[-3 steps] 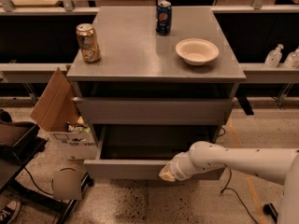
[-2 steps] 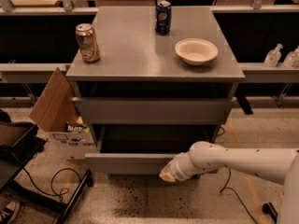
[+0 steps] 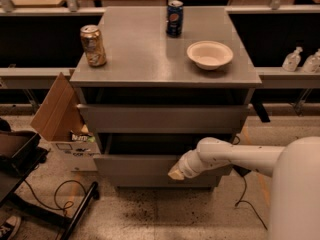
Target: Close middle drawer
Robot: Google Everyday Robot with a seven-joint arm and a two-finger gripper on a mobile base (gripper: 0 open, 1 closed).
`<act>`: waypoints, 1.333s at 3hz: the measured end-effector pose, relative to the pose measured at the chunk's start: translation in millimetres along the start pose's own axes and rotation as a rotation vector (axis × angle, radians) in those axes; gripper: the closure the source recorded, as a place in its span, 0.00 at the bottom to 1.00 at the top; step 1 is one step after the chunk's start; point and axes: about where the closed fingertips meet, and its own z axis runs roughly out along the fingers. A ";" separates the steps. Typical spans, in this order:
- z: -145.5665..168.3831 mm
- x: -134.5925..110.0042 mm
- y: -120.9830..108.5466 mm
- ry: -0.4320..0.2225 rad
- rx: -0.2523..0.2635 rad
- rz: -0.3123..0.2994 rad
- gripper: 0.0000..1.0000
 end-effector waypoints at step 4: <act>0.3 -5.7 -83.6 -0.048 0.111 0.095 1.00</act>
Offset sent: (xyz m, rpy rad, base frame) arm 0.1522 -0.0647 0.0020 0.0171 -0.1086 -0.2491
